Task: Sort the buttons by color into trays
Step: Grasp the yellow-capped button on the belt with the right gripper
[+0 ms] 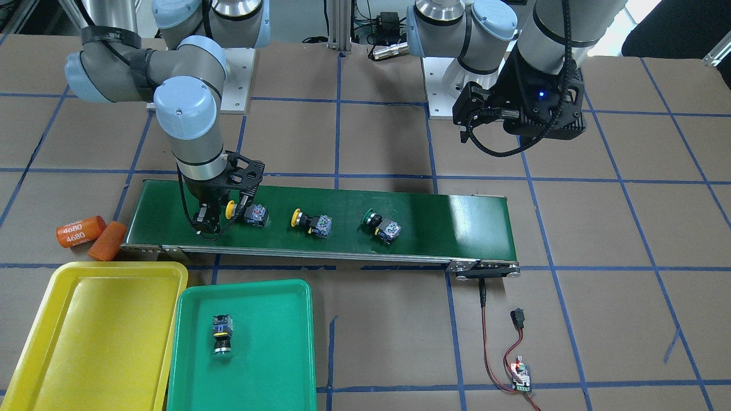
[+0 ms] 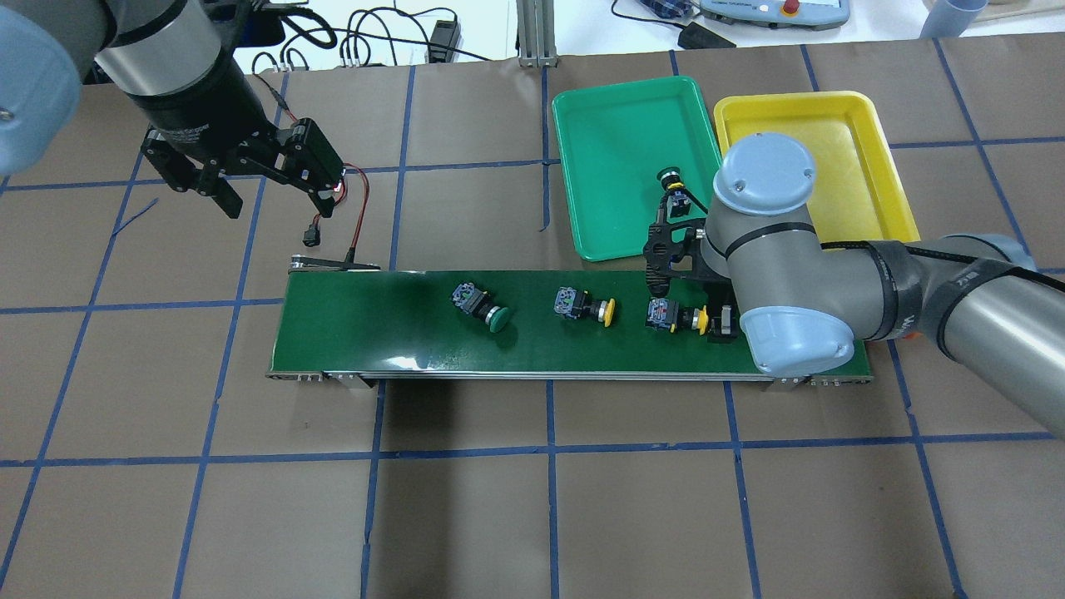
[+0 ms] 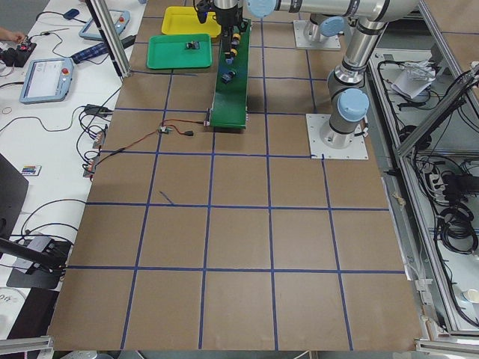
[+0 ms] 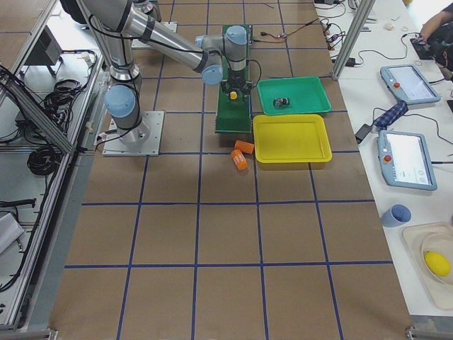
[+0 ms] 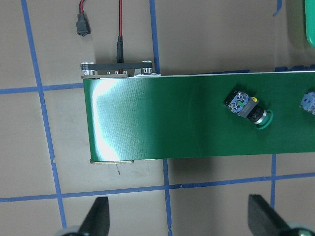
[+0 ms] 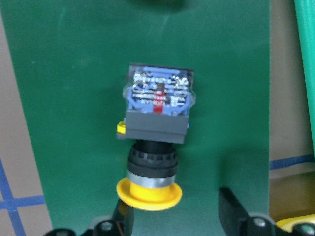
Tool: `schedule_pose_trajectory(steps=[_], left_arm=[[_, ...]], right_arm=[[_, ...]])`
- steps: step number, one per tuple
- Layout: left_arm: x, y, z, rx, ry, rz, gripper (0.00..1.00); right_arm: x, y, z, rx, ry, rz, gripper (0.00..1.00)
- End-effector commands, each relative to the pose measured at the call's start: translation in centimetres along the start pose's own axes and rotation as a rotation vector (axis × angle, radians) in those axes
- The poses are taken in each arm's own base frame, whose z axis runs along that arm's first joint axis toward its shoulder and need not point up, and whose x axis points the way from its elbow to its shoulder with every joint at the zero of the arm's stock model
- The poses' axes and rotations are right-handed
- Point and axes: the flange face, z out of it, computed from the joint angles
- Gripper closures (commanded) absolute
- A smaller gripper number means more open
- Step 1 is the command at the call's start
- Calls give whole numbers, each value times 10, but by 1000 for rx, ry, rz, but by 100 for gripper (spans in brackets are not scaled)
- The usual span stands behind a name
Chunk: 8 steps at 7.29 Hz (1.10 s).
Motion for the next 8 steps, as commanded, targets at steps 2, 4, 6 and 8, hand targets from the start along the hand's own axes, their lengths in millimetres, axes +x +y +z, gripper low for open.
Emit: schedule_pose_trajectory(steps=[2,4,6,8], left_arm=[[0,-2,-1,16,-2,-3,0],[-1,-2,0,13,0,-4,0],[-1,-2,0,13,-1,-6,0],[-1,-3,0,15,2,-6,0]], right_arm=[[-10,-1,3,-13,-57,-10,14],[-15,-1,1,-13,-64,6,14],[-15,-1,3,-15,-74,13,29],[-12,3,1,-16,-67,14,89]])
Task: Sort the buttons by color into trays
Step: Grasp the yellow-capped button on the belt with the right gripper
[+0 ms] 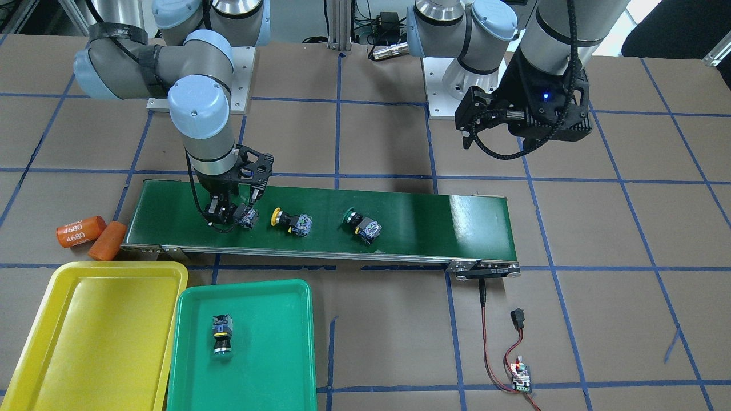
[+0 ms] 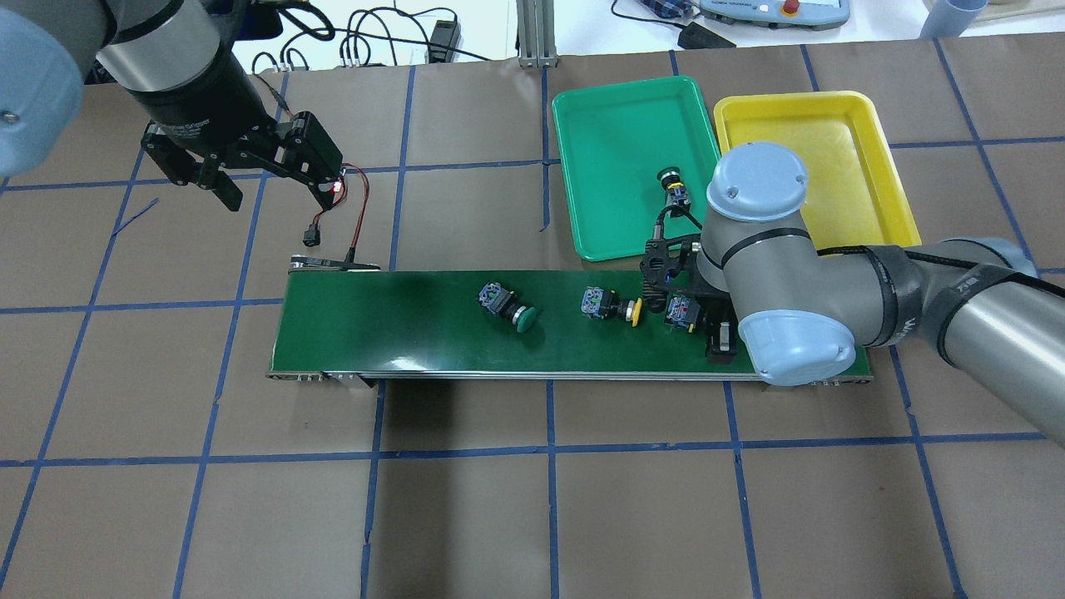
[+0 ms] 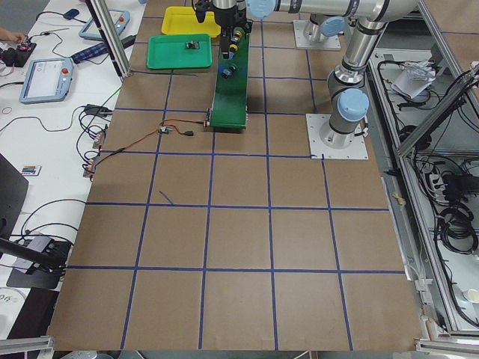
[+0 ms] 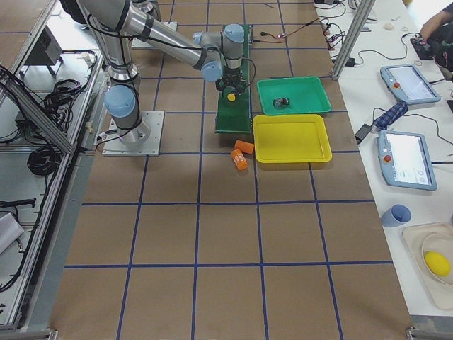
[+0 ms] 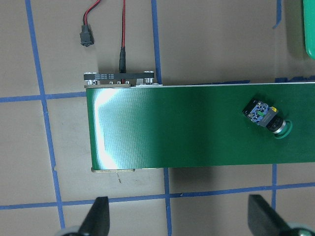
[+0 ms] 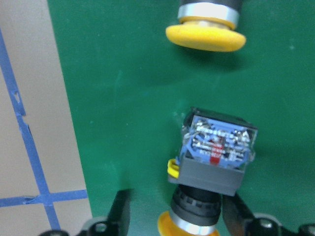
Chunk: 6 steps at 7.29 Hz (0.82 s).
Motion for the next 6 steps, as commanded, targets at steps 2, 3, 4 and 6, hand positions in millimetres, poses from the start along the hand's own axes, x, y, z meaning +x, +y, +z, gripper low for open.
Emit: schedule_pose_trajectory(steps=[2,3,4,6], left_arm=[[0,-1,-2,6,0,0,0],[0,0,-2,7,-2,0,0],[0,-7,-5,12,-2,0,0],[0,-5,-4,10,-2,0,0]], right_arm=[[9,11,-4,-5,17,21,100],[23,26,-12,9,34,58,100],[59,50,-37,28,72,118,100],[154,91,-32,70,61,191,100]])
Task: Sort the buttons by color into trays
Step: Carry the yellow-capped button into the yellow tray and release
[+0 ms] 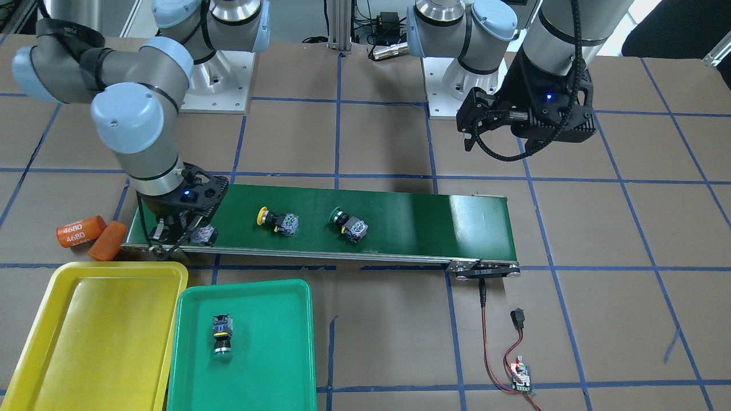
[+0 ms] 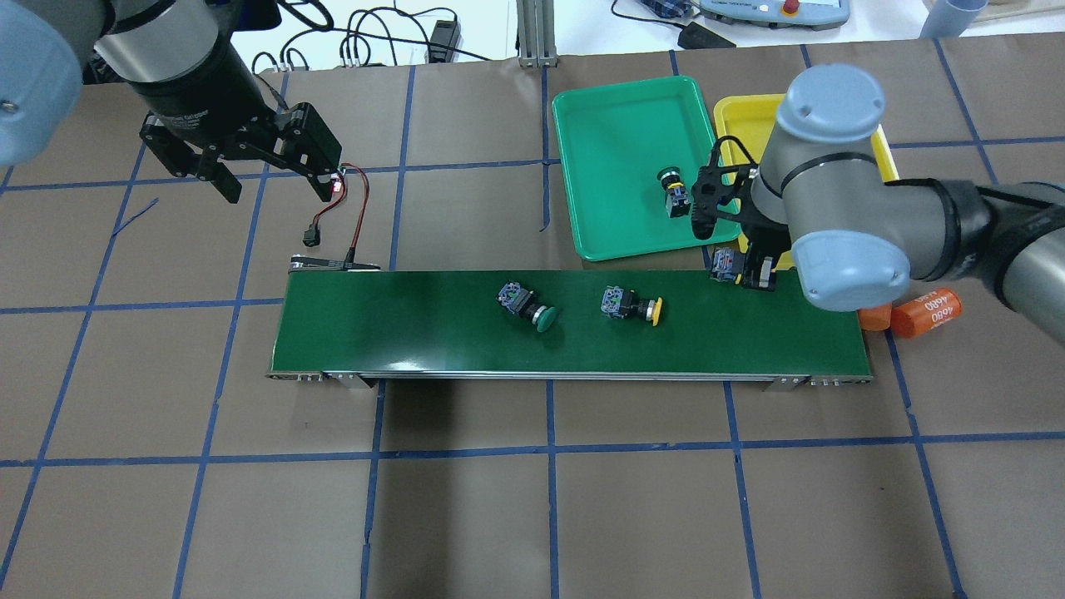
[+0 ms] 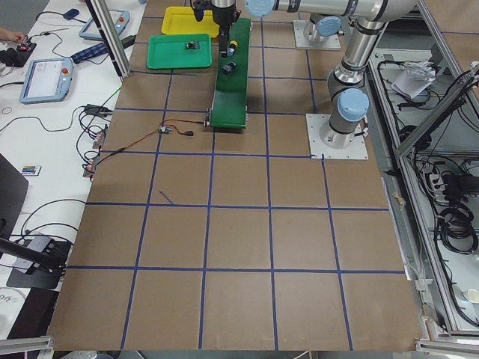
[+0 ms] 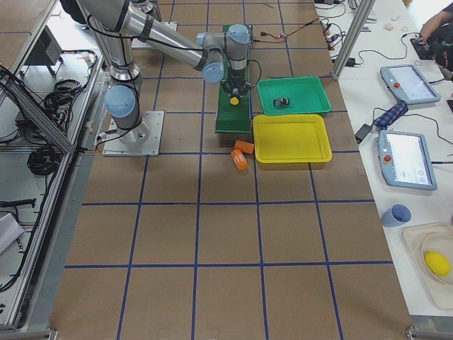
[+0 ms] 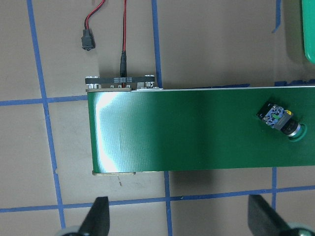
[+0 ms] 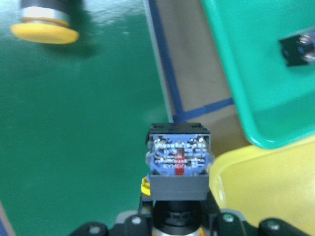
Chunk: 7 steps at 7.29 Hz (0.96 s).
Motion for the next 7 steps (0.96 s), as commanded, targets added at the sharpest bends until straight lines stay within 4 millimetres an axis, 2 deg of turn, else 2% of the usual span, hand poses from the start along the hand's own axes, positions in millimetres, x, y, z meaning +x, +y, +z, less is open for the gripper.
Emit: schedule_pose_trajectory(steps=[1,2,3,4,5,6,7], left_arm=[[0,1,-1,1,0,0,0],[0,0,1,-2,0,0,0],[0,0,0,0,0,0,0],[0,0,1,-2,0,0,0],[0,1,0,0,0,0,0],[0,0,-1,3,0,0,0],[0,0,-1,1,0,0,0]], right_arm=[[118,32,20,15,22,16,100],[153,67,52,21,-9,0,100],[165,89,62,35,8,-18,89],[169,89,65,38,35,-19,46],[170,88,56,37,49,-25,0],[167,85,52,44,42,-30,0],[159,82,32,79,40,-52,0]])
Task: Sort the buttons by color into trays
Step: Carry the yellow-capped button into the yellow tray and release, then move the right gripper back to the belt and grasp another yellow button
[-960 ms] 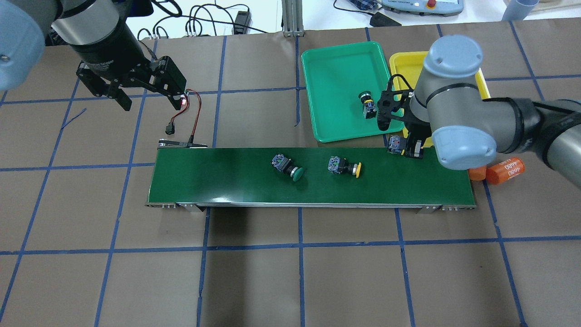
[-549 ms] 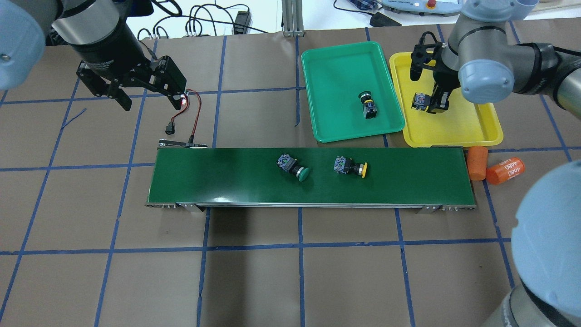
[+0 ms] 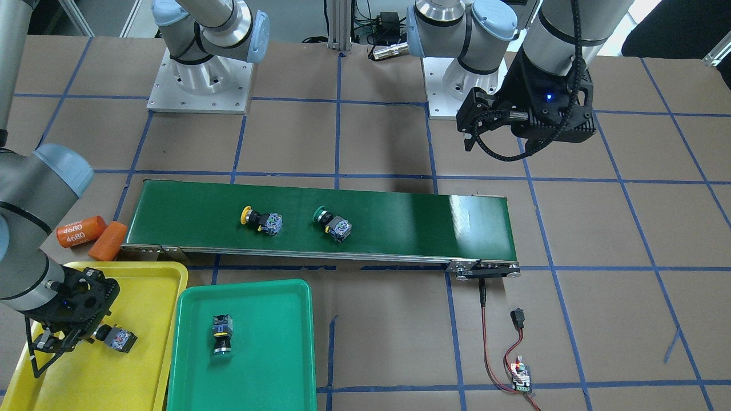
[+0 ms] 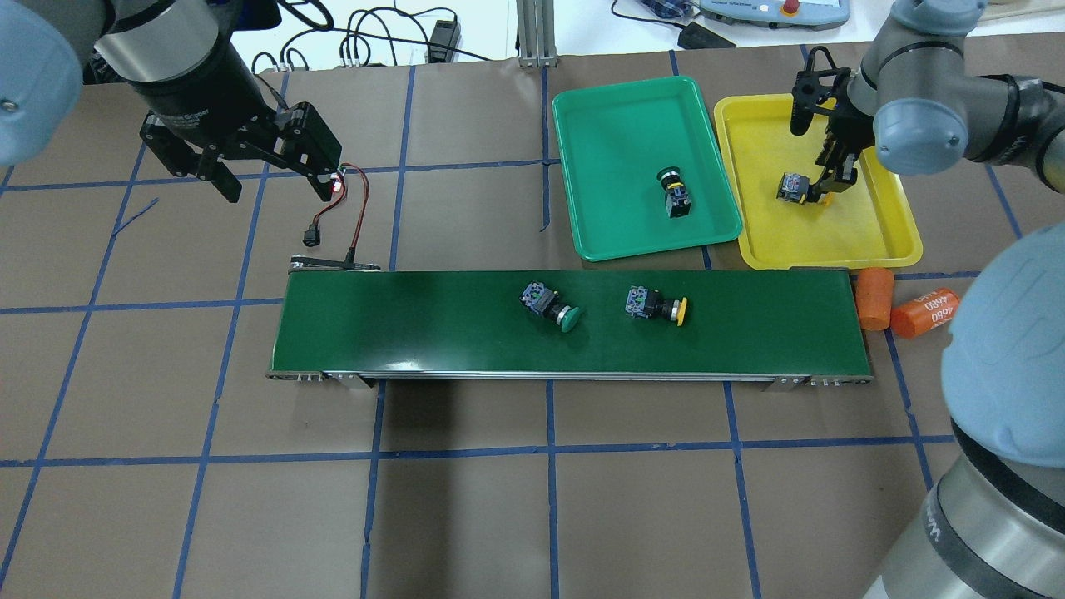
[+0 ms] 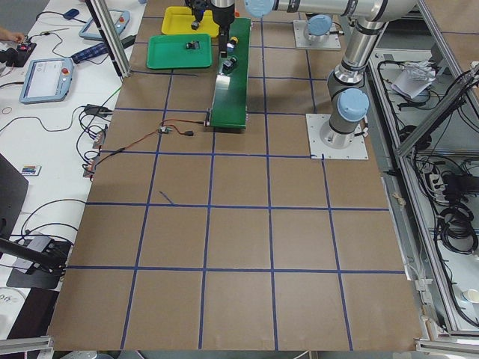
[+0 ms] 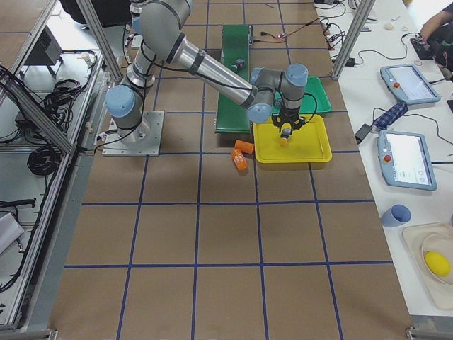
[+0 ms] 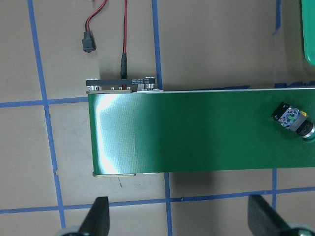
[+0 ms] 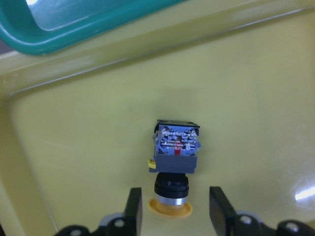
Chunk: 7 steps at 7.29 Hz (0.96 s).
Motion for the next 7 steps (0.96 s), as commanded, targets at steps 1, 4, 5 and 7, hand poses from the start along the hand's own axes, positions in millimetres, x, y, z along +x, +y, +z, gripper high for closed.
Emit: schedule_pose_trajectory(steps=[1,4,5,7], left_arm=[[0,0,-1,2,0,0,0],[0,4,-4,7,-16,2,0],[0,4,-3,7,-16,2,0],[0,4,-2,10,-16,2,0]], right_arm=[[-21,-20,-35,31,-50,-40,0],[-144,-49,-45,30,-141,-27,0],[-183,-53,-47,25,-131,-38,0],[-222,-55,-53,33,-135,-22,0]])
